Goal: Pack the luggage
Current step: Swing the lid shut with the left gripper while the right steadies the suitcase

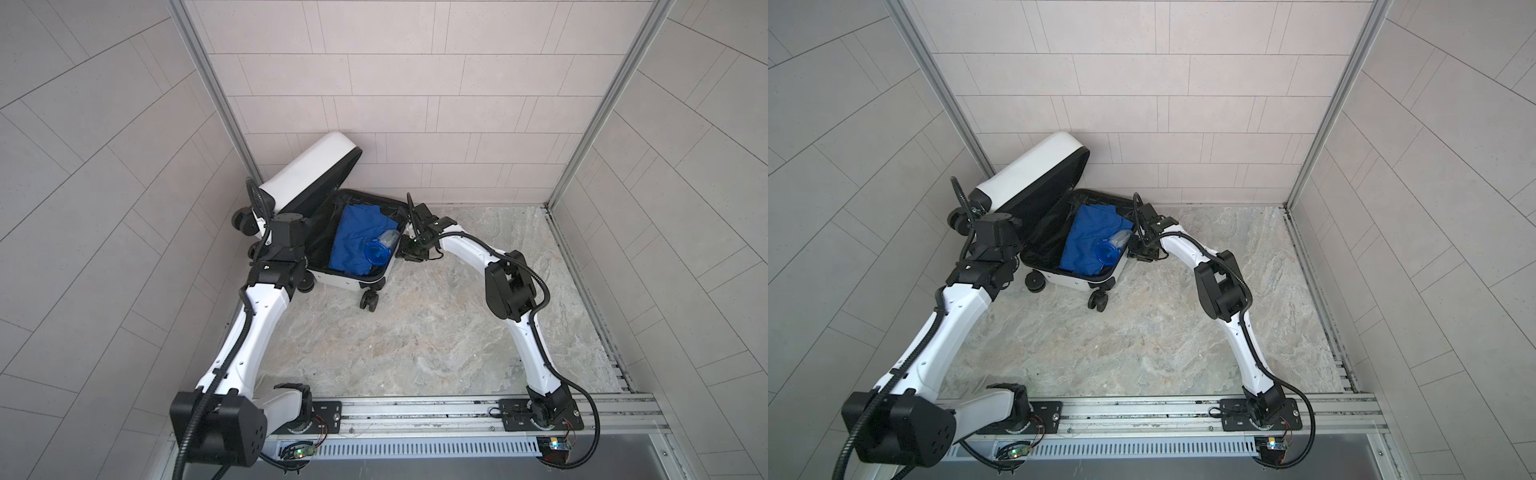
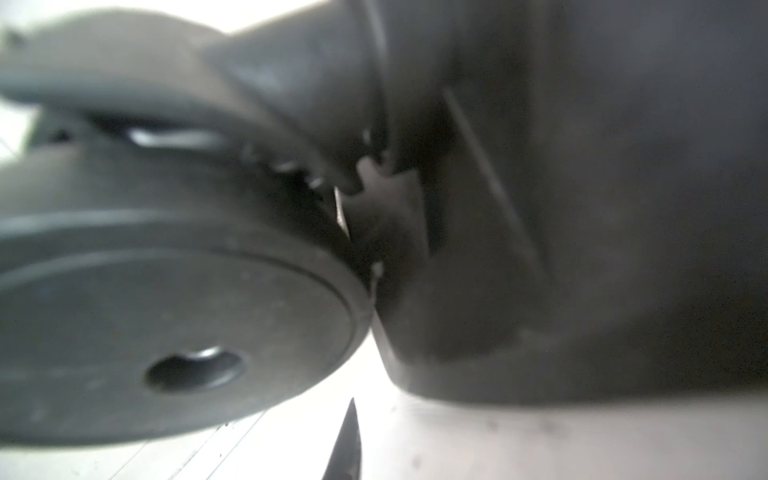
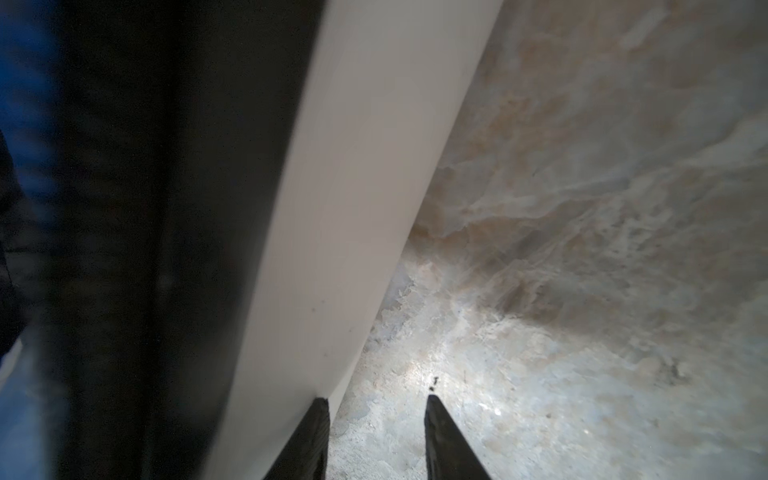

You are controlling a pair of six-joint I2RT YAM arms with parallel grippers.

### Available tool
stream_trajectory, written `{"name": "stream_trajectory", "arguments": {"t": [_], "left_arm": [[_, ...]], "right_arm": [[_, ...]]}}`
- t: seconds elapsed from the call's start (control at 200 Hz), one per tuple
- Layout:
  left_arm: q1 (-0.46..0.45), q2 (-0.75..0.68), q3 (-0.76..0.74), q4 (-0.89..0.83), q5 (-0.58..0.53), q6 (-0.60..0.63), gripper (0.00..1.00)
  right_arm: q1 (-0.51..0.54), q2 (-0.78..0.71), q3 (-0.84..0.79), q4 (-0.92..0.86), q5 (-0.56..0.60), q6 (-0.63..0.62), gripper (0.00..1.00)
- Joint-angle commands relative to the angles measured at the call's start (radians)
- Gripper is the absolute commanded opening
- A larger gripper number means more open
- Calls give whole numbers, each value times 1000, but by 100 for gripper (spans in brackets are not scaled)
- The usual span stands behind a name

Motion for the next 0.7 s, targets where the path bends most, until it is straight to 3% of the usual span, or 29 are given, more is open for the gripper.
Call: {"name": "stream_trajectory", "arguments": {"t": [0.0,0.43,0.515,0.69], "left_arm": [[-50,-86,-24,2,88,-72,0],[-216,-138,-77,-13,76,-136,3],[-263,-142,-77,-2,93,-128,12],[-363,-172,-99,15,137,-116,51]], "right_arm": [[25,27,44,102,-35,50,41],[35,66,80,119,-36,89,40],[34,71,82,119,-38,90,40],[33,73,83,121,-37,90,40]]}}
